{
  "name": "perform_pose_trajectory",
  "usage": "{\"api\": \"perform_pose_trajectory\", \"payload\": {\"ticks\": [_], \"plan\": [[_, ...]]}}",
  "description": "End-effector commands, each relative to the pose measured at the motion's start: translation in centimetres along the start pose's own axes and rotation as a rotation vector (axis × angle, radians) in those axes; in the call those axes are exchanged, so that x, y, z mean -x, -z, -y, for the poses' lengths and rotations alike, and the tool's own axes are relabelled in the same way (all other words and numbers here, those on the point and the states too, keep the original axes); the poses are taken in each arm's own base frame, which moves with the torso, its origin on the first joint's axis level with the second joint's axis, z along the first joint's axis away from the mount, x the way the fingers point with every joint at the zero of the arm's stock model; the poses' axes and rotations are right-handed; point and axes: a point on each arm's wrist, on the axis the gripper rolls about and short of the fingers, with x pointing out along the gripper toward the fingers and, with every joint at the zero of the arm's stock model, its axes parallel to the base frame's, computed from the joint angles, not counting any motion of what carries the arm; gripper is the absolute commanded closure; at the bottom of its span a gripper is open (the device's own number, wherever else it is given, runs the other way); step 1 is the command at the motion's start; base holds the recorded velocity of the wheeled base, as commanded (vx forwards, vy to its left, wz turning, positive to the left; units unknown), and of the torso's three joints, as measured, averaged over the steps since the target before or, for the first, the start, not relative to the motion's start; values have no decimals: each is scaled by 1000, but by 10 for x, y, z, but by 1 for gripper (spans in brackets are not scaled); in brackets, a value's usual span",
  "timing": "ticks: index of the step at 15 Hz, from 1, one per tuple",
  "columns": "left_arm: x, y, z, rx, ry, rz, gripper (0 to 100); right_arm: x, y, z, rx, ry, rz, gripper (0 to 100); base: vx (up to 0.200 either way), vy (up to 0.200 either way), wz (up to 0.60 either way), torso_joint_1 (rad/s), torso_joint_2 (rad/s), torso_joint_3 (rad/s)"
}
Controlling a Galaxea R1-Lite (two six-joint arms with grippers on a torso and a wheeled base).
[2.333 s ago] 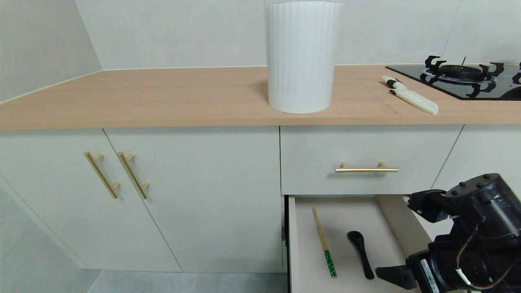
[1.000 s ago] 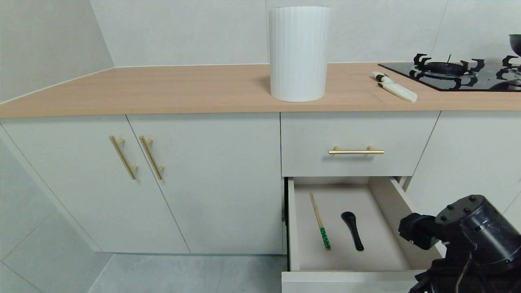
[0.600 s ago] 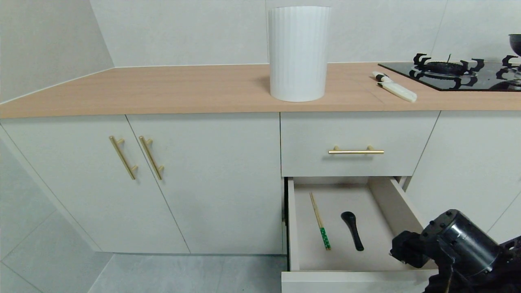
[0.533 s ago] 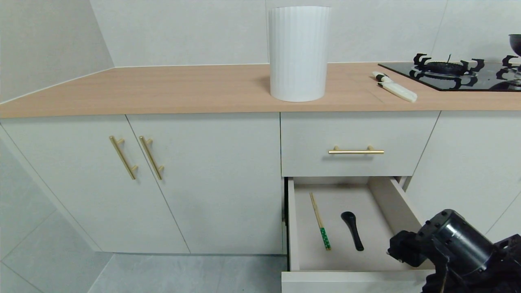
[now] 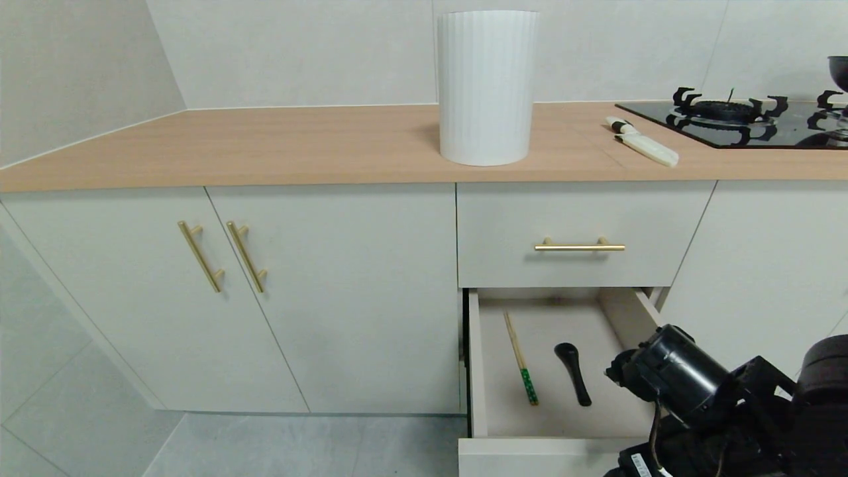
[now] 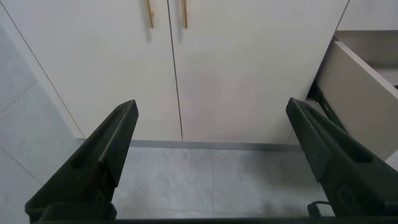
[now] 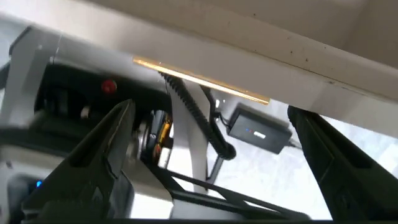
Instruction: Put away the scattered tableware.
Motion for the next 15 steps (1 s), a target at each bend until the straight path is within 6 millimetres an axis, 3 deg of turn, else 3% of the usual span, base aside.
{"api": "perform_pose_trajectory", "payload": {"ticks": [1, 8, 15], "plan": [[0, 0, 0, 0, 0, 0, 0, -8, -6, 0, -17, 14, -8, 0, 0, 0, 0, 0, 0, 0], [0, 0, 0, 0, 0, 0, 0, -14, -22, 8, -73, 57, 104, 0, 0, 0, 0, 0, 0, 0], [0, 0, 0, 0, 0, 0, 0, -47, -82, 20, -117, 92, 185, 0, 0, 0, 0, 0, 0, 0]]}}
